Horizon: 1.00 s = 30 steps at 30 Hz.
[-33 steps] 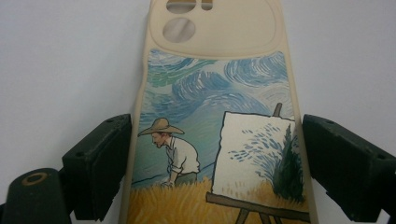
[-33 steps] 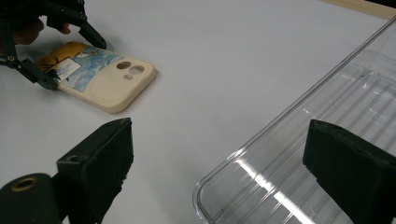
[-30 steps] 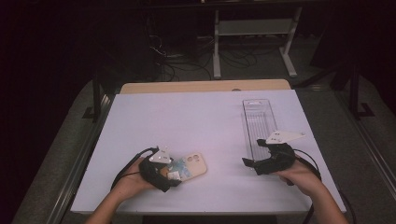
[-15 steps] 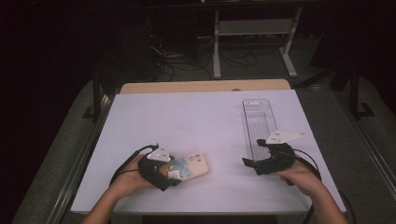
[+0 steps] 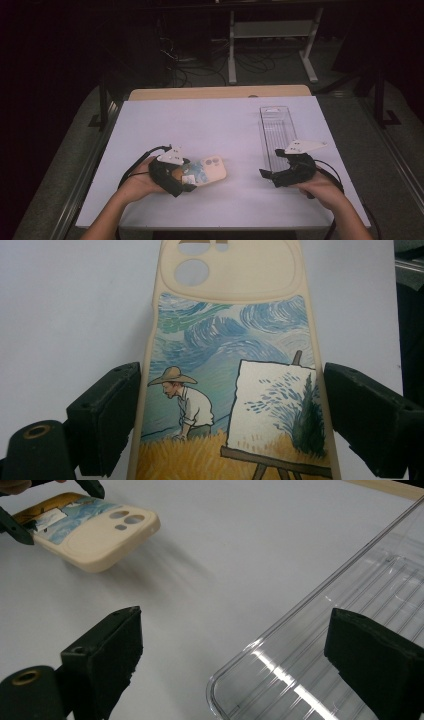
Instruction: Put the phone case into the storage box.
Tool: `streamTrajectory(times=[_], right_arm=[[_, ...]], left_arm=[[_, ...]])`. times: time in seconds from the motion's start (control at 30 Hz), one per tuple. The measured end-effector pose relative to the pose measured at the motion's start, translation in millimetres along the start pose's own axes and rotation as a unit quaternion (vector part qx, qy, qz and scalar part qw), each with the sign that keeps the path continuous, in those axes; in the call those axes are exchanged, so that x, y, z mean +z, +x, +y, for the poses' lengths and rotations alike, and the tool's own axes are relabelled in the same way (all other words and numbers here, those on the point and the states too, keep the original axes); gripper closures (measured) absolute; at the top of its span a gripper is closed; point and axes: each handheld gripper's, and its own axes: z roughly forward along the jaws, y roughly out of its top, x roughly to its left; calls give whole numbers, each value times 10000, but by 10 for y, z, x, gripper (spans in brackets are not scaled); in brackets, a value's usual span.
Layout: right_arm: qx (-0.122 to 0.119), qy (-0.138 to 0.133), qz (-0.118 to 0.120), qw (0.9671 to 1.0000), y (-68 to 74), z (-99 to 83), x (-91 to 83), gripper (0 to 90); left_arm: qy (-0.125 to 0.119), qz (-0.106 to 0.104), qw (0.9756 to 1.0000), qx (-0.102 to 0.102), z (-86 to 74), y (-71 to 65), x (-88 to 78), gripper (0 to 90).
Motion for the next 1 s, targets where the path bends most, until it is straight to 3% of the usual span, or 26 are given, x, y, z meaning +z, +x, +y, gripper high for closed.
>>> streamTrajectory(times=[0.5,1.0], right_arm=[[12,-1,12,10000,-3,0,-1,80],[9,-3,16,10000,-6,0,-1,80]], left_arm=[[49,-131,9998,159,203,165,-96,112],[68,-404,9980,485,400,355,-110,112]])
